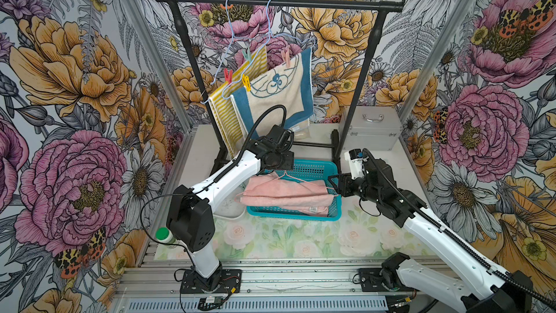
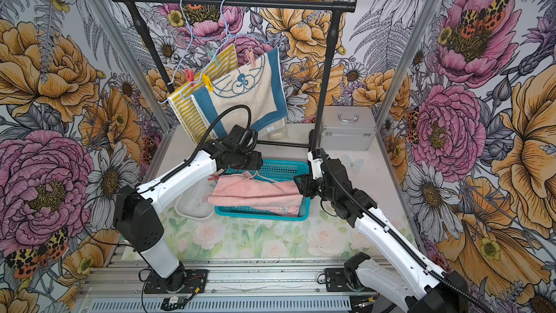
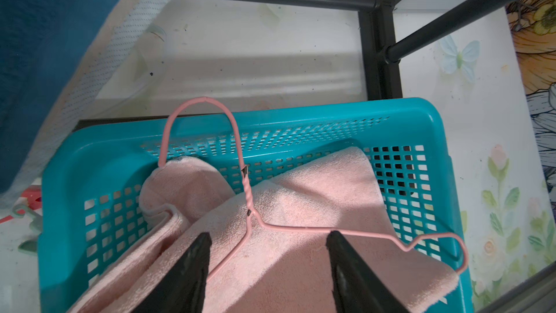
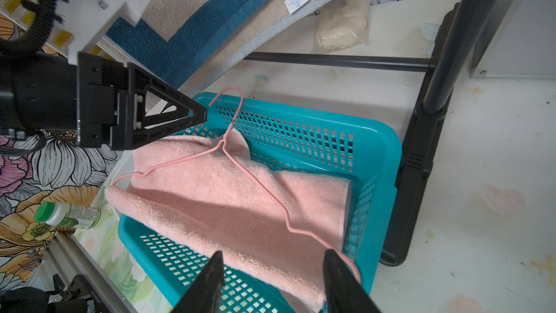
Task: Remove the clothespins securing towels to the hanger
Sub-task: Pick up the hanger from the basket.
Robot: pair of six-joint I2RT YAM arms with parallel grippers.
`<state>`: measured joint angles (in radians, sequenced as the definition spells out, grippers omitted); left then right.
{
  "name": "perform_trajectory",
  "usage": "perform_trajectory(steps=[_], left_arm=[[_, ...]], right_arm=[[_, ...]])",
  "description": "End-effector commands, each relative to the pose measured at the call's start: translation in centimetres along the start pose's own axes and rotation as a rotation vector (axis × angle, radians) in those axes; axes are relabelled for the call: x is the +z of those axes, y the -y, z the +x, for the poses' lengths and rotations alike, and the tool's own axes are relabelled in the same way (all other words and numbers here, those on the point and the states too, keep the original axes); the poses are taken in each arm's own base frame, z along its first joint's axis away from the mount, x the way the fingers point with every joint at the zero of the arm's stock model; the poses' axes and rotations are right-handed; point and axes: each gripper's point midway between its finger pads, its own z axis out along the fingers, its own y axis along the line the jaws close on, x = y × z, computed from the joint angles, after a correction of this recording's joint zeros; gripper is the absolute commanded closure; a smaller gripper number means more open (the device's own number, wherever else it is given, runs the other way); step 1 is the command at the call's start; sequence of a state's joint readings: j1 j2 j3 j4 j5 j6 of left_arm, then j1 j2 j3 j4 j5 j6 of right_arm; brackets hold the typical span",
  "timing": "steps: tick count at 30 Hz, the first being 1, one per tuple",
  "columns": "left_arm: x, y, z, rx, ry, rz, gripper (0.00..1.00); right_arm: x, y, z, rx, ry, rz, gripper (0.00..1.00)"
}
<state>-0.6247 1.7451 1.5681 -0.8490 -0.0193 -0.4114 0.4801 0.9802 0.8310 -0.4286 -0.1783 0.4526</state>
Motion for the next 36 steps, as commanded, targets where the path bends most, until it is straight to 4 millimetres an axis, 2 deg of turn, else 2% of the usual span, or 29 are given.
perform_trajectory(steps=[1,4,5,13,24,36], left_arm=[[0.3,1.1,0.6,0.001,-0.05,0.024,0.38],[0.9,0.9,0.7,0.003,-0.074,0.011,0.39],[2.4,0.7,1.3,0.006,-0.11,-0.007,0.39],[4.7,-1.0,1.4,0.001,-0.141,-0.064,0.43],[6.1,-2.7,0.4,-0.01,-0.144,-0.097,0.49],[7.0,-1.8,0.6,-0.019,-0.16,-0.079,0.62]], right_arm=[[-0.2,0.3,-0.3,0.006,0.024,0.013,0.47],[-0.2,0.3,-0.3,0.007,0.023,0.011,0.47],[-0.2,0.3,-0.3,0.007,0.022,0.009,0.47],[-0.1,0.2,-0.2,0.006,0.018,0.005,0.47],[0.1,0.2,-0.1,-0.001,0.007,0.003,0.47],[0.5,0.0,-0.5,-0.025,0.001,0.0,0.47]])
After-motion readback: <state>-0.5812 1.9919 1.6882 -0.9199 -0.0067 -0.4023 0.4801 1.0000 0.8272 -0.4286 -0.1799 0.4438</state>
